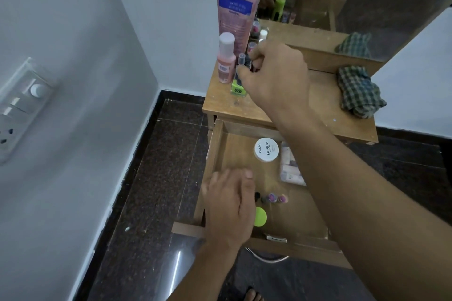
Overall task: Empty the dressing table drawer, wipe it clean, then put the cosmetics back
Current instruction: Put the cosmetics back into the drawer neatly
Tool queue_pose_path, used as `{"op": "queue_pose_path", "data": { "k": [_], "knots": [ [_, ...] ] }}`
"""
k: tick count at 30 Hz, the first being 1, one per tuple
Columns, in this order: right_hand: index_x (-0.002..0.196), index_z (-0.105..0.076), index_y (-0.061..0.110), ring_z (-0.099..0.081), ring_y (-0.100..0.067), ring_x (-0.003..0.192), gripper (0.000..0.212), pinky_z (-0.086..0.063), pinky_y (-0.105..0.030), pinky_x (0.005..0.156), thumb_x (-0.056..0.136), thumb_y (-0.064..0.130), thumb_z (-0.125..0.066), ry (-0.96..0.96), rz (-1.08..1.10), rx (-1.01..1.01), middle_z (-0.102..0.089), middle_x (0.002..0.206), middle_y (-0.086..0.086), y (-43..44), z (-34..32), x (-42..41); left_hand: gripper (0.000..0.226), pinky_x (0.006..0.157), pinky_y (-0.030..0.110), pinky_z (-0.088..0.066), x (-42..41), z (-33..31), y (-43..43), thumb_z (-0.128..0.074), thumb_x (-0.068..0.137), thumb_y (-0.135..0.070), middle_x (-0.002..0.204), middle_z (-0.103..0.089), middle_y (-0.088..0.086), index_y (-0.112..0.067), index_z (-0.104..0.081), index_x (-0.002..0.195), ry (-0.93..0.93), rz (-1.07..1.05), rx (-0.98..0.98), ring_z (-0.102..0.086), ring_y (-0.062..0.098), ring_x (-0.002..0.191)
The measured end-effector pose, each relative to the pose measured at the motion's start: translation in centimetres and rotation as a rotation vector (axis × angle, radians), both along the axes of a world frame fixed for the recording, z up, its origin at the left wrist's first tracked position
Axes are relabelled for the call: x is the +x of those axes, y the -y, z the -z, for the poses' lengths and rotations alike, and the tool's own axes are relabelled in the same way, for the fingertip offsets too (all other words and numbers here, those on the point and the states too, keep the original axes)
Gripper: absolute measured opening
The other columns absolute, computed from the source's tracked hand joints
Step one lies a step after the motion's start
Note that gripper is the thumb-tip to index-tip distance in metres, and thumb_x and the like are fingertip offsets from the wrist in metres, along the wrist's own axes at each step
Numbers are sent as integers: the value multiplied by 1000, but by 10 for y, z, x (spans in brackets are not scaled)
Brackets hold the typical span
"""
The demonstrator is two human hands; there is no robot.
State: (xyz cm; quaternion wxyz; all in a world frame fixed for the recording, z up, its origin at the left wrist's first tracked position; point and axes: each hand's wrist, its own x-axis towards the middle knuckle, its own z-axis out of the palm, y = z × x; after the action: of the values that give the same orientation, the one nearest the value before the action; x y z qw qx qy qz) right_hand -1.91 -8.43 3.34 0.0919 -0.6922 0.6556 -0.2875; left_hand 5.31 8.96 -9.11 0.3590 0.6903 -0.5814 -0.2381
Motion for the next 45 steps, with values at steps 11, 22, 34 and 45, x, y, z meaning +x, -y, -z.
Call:
{"op": "queue_pose_path", "data": {
  "k": [11, 22, 34, 45],
  "knots": [
    [96, -74, 16, -66, -22, 78, 16, -52, -31, 66, 88, 29, -69, -125, -19, 64, -71, 85, -1, 22, 20, 6, 60, 87, 42, -42, 3, 1, 2, -17, 105, -48, 83, -64, -15, -24, -70, 94, -77, -5, -22, -57, 9, 85],
    [84, -78, 24, -66, -2, 70, 4, -57, -29, 68, 82, 27, -76, -9, -41, 126, -70, 75, 14, -85, -17, -73, 79, 93, 21, -28, 4, 2, -3, 0, 101, -62, 95, -66, -17, -26, -70, 110, -249, -84, -73, -55, 5, 100],
    [80, -74, 27, -61, -5, 59, 11, -55, -33, 61, 76, 34, -82, 20, 36, 286, -68, 72, 15, -198, 41, -110, 86, 96, 54, -42, 1, -3, -2, 1, 99, -66, 95, -68, -11, -21, -72, 108, -266, -136, -52, -59, 16, 101],
    [83, -75, 29, -62, -8, 63, 10, -56, -36, 62, 77, 30, -82, 43, 61, 296, -69, 76, 15, -207, 72, -99, 84, 96, 58, -42, 2, -2, -2, 1, 96, -70, 95, -68, -14, -26, -70, 108, -353, -228, -36, -60, 17, 103]
  ]
}}
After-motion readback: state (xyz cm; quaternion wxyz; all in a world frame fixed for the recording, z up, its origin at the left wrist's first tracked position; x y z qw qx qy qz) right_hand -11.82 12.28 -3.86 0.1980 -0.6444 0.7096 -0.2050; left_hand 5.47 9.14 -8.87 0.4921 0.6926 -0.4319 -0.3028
